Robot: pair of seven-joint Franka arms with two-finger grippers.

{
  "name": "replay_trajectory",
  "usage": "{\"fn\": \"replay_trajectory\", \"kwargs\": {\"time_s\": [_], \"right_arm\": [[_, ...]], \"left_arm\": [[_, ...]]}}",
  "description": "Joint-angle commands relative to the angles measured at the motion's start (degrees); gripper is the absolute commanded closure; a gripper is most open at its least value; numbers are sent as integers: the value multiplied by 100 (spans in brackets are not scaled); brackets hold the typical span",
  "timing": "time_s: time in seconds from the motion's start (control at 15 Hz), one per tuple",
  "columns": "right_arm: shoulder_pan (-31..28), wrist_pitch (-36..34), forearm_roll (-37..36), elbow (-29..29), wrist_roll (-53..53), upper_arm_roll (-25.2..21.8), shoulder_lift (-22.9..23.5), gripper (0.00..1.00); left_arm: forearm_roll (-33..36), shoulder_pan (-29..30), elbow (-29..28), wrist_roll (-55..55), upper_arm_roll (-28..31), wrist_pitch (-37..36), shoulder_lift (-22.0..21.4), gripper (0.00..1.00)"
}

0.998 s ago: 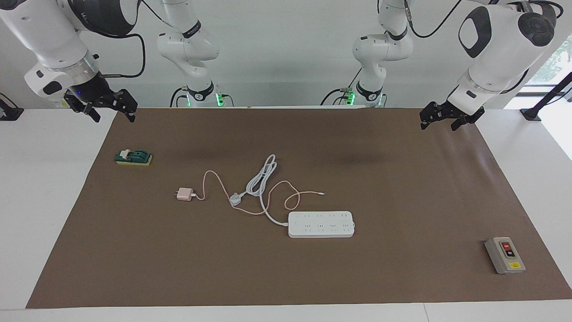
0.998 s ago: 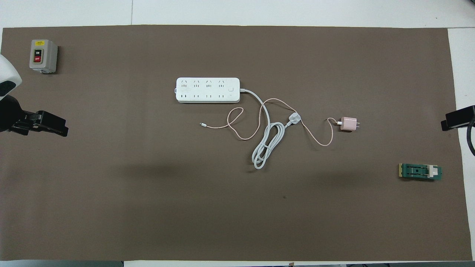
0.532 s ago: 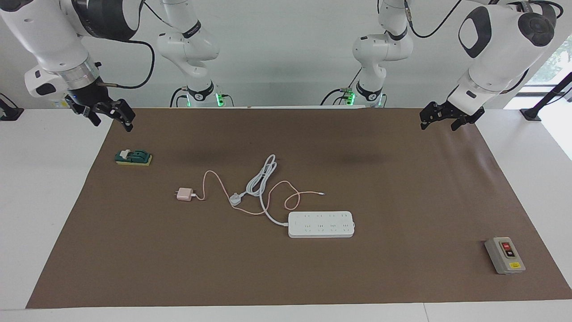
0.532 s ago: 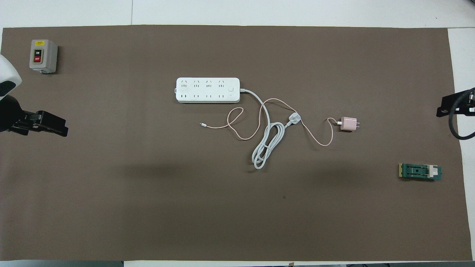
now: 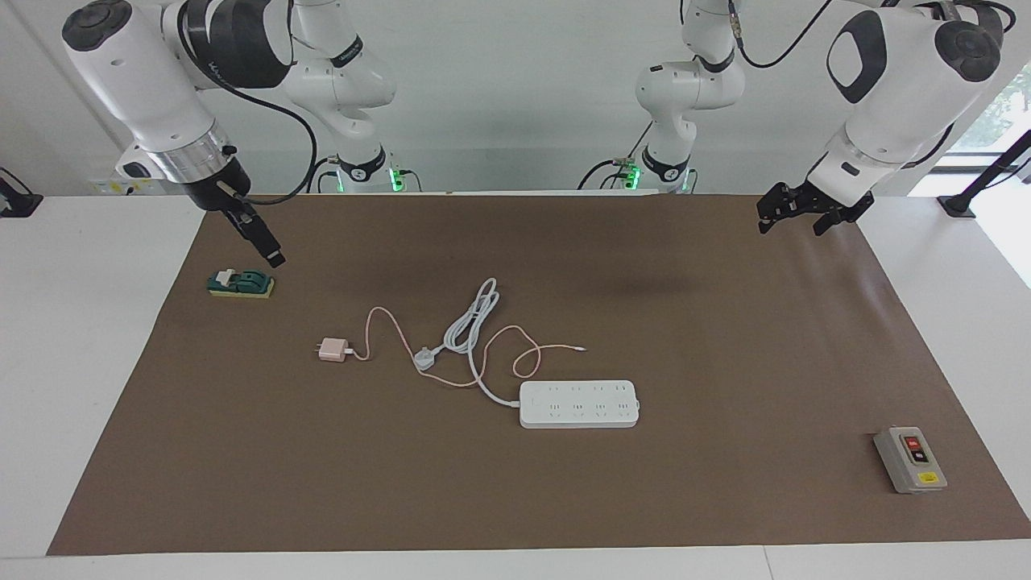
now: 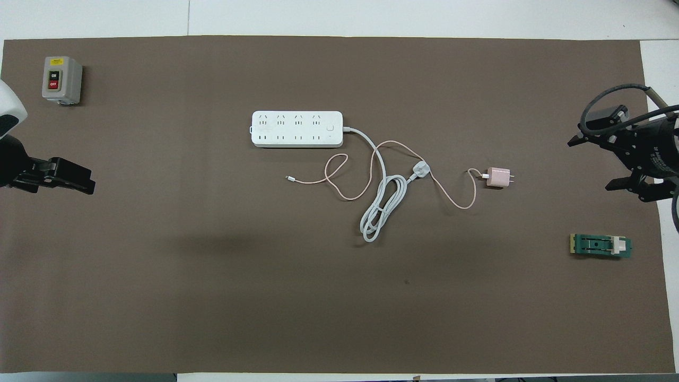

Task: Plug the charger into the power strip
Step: 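Move the right gripper over the pink charger while the left gripper advances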

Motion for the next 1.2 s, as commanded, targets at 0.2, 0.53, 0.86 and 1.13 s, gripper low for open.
{"fn": "replay_trajectory", "kwargs": {"time_s": [0.2,0.53,0.86,1.13], "right_arm": [[-278,388,926,-226,1964,5,393,0],[-287,486,918,-253,2917,-3,526,0],[-286,608,987,-665,2124,5,385,0],[-489,933,1524,-430,2160,-12,1061,0]], "left_arm": [[-64,178,38,30,-26,48,-54,0],[-55,90,38,57,-35,31,-54,0],[-55,160,38,57,-35,22,-54,0],[-194,169,-233,127,-44,249,-158,0]]}}
